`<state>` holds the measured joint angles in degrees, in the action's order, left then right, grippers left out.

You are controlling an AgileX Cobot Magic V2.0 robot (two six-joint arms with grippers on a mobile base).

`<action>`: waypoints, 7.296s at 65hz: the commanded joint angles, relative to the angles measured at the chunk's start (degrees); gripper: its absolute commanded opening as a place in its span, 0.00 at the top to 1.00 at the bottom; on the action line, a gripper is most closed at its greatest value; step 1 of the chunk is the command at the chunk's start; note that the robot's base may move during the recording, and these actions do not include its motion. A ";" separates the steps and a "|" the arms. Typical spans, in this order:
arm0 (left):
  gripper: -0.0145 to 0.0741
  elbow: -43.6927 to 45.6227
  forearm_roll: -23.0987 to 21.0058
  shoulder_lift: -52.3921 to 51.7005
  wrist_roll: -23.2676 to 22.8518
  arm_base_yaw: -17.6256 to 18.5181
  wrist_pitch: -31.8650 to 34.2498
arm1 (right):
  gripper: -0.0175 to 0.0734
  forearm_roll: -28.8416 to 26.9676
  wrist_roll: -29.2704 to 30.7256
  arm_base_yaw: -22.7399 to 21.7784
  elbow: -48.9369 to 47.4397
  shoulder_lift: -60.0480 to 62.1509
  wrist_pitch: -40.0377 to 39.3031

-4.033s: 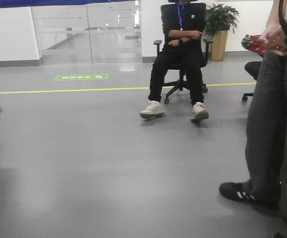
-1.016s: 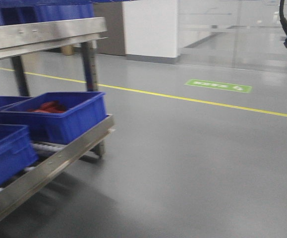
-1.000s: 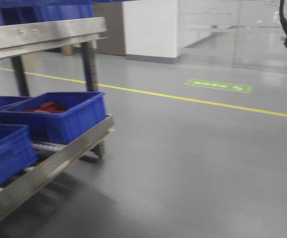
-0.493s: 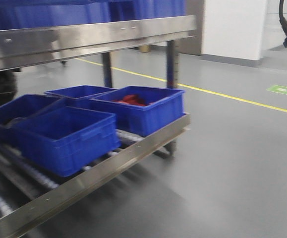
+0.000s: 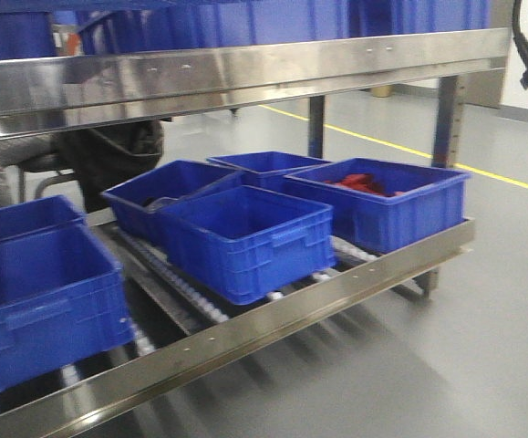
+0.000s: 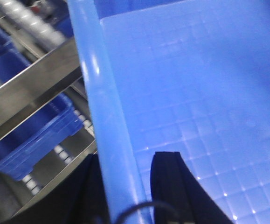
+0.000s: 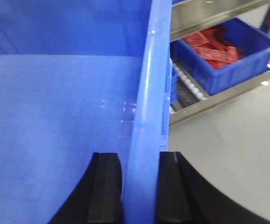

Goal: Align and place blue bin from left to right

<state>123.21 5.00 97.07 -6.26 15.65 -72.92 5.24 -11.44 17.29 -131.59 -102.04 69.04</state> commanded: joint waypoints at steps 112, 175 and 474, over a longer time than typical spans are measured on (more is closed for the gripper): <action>0.96 0.99 -0.44 -1.10 1.22 0.57 3.80 | 0.88 1.25 1.37 -0.14 -1.03 1.49 -8.20; 0.96 0.99 -0.44 -1.10 1.22 0.57 3.80 | 0.88 1.25 1.37 -0.14 -1.03 1.49 -8.20; 0.96 -92.20 4.19 -84.10 -0.83 -0.53 51.34 | 0.89 4.60 3.93 -3.52 98.34 70.61 -60.03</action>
<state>34.08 9.58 17.14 -7.01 15.34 -22.59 9.29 -8.01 13.79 -36.61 -34.43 11.93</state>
